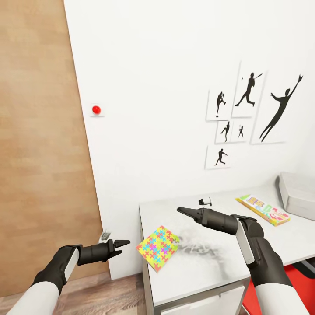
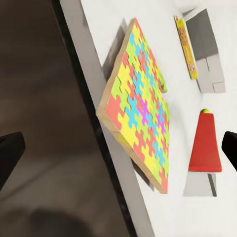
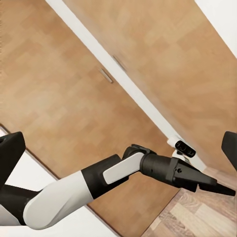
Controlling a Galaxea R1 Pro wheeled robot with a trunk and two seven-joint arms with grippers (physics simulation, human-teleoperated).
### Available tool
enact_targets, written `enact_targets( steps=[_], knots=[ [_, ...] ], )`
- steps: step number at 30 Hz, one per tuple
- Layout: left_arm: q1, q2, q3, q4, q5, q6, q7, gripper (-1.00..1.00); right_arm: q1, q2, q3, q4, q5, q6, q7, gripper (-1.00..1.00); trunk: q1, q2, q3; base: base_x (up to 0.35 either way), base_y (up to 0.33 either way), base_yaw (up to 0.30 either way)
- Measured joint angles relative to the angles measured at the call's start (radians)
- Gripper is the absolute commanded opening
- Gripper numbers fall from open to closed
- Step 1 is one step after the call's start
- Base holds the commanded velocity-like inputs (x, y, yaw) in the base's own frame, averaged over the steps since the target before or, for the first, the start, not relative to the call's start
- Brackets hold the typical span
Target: Put all the toys in the child's room - the three board games (two on the bed and one on the table), the two jigsaw puzzles on the table, and the tennis ball on the table - inside the toy box on the table in the child's room.
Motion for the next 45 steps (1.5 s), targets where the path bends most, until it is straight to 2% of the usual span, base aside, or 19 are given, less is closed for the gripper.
enact_targets(
  steps=[12, 19, 42, 45],
  knots=[
    [0.0, 0.0, 0.001, 0.0, 0.0, 0.0, 0.0, 1.0, 0.0, 0.0, 0.0, 0.001, 0.0, 0.0, 0.0, 1.0, 0.042, -0.077, -0.021, 0.0, 0.0, 0.0],
    [0.0, 0.0, 0.001, 0.0, 0.0, 0.0, 0.0, 1.0, 0.0, 0.0, 0.0, 0.0, 0.0, 0.0, 0.0, 1.0, 0.042, -0.077, -0.02, 0.0, 0.0, 0.0],
    [0.0, -0.003, 0.001, 0.0, 0.0, -0.001, -0.001, 1.0, 0.0, 0.001, 0.0, 0.0, 0.0, 0.0, -0.001, 1.0, 0.13, -0.238, -0.092, 0.0, 0.0, 0.0],
    [0.0, -0.003, 0.0, 0.0, 0.0, -0.001, -0.006, 1.0, 0.0, 0.0, 0.0, 0.0, 0.0, 0.0, -0.001, 1.0, 0.13, -0.238, -0.092, 0.0, 0.0, 0.0]
  ],
)
